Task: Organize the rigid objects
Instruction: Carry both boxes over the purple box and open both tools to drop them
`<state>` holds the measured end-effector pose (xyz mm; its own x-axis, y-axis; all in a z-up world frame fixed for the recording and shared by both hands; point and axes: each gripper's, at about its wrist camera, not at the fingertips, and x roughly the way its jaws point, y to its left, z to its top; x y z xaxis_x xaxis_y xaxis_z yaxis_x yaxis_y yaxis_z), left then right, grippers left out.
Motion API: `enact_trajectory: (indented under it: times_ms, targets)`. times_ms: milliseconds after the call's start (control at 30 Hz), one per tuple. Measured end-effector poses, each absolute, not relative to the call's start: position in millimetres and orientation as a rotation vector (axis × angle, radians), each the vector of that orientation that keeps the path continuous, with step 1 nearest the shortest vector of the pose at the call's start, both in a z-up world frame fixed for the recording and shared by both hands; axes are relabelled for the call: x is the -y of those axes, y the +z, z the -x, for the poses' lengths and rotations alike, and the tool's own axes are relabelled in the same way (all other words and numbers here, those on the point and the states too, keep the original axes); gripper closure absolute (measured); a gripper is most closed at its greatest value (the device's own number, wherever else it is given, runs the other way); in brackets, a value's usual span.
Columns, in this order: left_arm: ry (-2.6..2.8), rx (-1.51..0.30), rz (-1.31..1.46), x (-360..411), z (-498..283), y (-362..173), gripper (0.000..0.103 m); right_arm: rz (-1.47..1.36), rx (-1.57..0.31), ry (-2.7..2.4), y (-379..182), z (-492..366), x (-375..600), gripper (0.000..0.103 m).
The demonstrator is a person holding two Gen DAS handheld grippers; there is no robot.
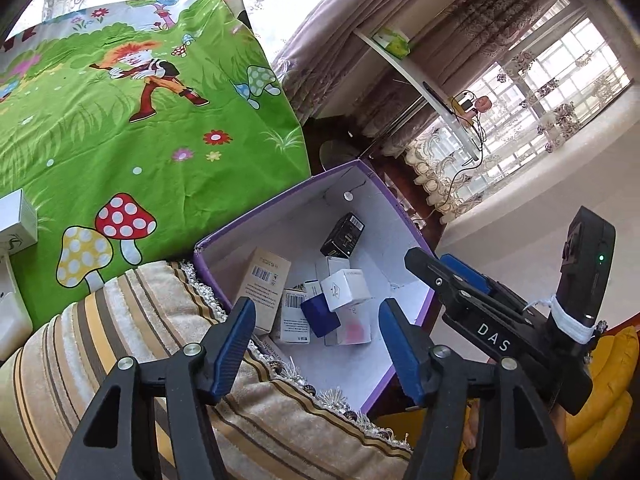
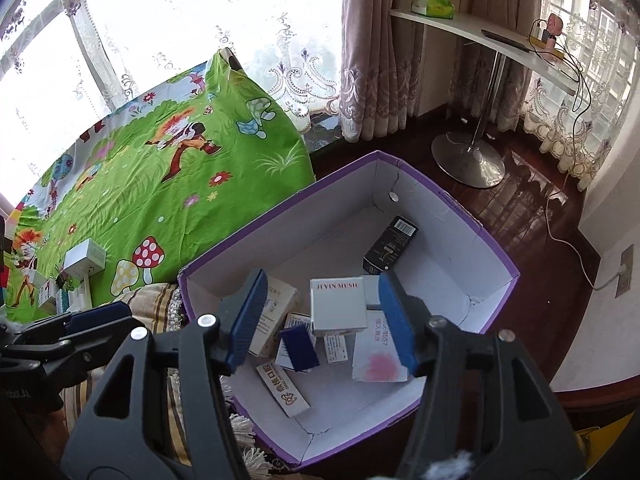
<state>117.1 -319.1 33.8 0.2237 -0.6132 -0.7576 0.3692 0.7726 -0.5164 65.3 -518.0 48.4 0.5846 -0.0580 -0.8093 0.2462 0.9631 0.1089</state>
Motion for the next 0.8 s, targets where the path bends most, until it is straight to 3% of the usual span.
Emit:
enact_trajectory:
  times_ms: [400,800]
  targets:
    - [-0.596,-0.921,0.237,258,-104,74,0.038,-0.183,-0.909,-0.088,62,-66,489,0.033]
    - [-0.423,-0.869,0.284,165,-85,81,0.038,-0.146,-0.879,-0.016,79,-66,460,0.031]
